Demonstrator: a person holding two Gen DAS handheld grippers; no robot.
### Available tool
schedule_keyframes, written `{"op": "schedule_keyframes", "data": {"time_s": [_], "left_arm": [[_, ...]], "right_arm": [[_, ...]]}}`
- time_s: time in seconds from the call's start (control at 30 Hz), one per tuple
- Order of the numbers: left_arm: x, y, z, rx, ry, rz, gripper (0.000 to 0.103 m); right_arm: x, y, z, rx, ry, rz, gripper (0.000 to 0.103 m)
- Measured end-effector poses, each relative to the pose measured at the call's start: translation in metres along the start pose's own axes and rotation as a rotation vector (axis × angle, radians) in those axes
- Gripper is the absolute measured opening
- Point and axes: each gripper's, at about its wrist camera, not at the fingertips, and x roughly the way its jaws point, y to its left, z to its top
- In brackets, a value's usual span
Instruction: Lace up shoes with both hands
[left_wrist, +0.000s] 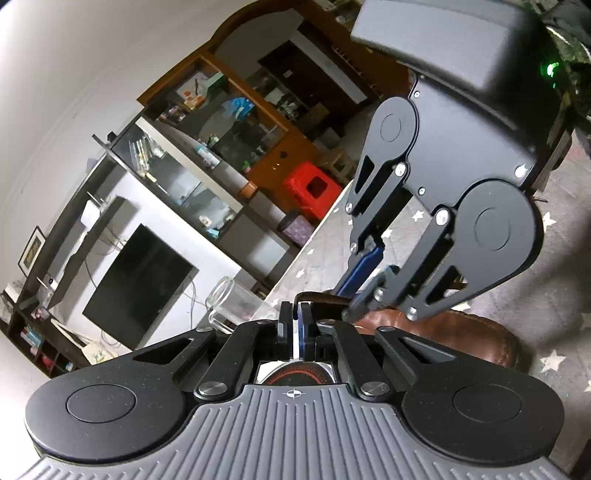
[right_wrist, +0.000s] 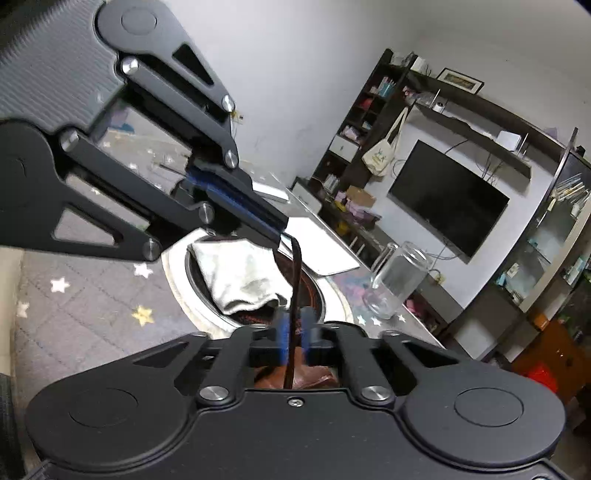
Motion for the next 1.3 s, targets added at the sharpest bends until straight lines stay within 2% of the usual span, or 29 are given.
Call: {"op": "schedule_keyframes", "data": {"time_s": [0.1, 0.2, 0.3, 0.37, 0.43, 0.6, 0.77, 0.87, 1.07, 1.3], "left_arm": [[0.006, 0.003, -0.006, -0.033, 0.034, -0.002, 0.004], [0.014, 0.006, -0.014, -0.103, 0.085, -0.055, 0.005], [0.030, 0.005, -0.019, -0.161, 0.138, -0.112, 0.015], [0.040, 0.004, -0.020, -0.208, 0.160, -0.149, 0.028], [0.049, 0.007, -0.019, -0.245, 0.172, -0.179, 0.032], [0.075, 0.016, -0.014, -0.358, 0.216, -0.234, 0.035], [0.080, 0.016, -0.016, -0.425, 0.230, -0.255, 0.042], [0.083, 0.015, -0.016, -0.436, 0.228, -0.268, 0.046], [0.090, 0.014, -0.021, -0.420, 0.243, -0.265, 0.046], [0.074, 0.026, -0.038, -0.389, 0.202, -0.259, 0.042]], "right_arm": [[-0.006, 0.000, 0.002, -0.041, -0.018, -0.050, 0.002], [-0.016, -0.006, 0.008, -0.100, -0.042, -0.115, 0.002], [-0.025, -0.015, 0.015, -0.127, -0.063, -0.162, 0.001], [-0.026, -0.018, 0.015, -0.147, -0.061, -0.176, 0.002], [-0.026, -0.018, 0.013, -0.164, -0.054, -0.182, 0.001], [-0.022, -0.020, 0.008, -0.175, -0.047, -0.190, 0.002], [-0.018, -0.022, 0.007, -0.185, -0.047, -0.183, 0.002], [-0.015, -0.023, 0.006, -0.182, -0.049, -0.177, 0.002], [-0.011, -0.024, 0.003, -0.185, -0.042, -0.172, 0.002], [-0.006, -0.015, -0.004, -0.212, -0.025, -0.157, 0.002]]}}
